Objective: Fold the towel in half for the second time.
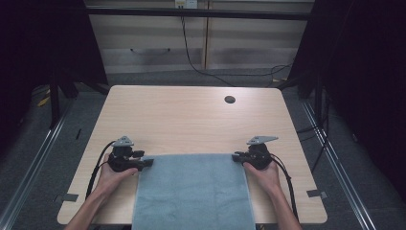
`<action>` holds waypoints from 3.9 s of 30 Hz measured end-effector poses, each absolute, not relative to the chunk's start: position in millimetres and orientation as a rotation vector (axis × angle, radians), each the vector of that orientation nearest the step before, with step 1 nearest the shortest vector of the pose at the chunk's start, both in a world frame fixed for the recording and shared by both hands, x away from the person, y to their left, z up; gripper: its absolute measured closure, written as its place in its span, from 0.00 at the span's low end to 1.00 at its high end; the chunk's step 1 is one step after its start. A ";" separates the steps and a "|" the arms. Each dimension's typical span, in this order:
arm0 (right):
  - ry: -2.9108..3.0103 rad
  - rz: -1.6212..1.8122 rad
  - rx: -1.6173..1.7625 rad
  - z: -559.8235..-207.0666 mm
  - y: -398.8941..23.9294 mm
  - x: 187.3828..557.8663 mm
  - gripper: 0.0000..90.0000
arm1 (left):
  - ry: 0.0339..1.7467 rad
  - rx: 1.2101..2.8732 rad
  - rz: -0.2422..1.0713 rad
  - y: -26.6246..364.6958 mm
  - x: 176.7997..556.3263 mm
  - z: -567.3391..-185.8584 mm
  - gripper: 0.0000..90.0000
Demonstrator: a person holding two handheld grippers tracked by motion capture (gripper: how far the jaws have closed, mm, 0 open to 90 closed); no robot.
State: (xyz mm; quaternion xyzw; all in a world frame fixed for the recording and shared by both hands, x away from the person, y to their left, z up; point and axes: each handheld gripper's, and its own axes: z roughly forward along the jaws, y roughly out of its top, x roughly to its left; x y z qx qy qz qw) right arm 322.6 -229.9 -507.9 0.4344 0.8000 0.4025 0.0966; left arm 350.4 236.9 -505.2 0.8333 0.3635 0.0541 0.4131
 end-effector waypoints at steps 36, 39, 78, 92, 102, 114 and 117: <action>2.187 1.376 1.221 -448.2 -225.8 333.1 0.96 | 0.888 1.866 0.110 246.8 359.3 -464.6 0.93; 2.161 1.383 1.220 -440.3 -227.4 336.7 0.96 | 0.879 1.856 0.132 245.1 363.5 -454.8 0.93; 2.026 1.501 1.151 -372.9 -244.3 360.2 0.96 | 0.823 1.750 0.230 244.2 392.0 -387.3 0.95; 2.056 1.568 1.081 -381.1 -246.3 318.7 0.96 | 0.743 1.750 0.223 253.6 357.8 -391.8 0.94; 2.078 1.595 1.046 -388.7 -247.2 290.7 0.96 | 0.707 1.762 0.218 258.2 331.4 -396.9 0.94; 2.185 1.538 1.062 -423.6 -244.2 244.8 0.96 | 0.688 1.825 0.171 260.8 293.1 -422.3 0.94; 2.230 1.506 1.084 -436.7 -242.8 236.3 0.96 | 0.681 1.861 0.161 262.2 283.1 -432.1 0.94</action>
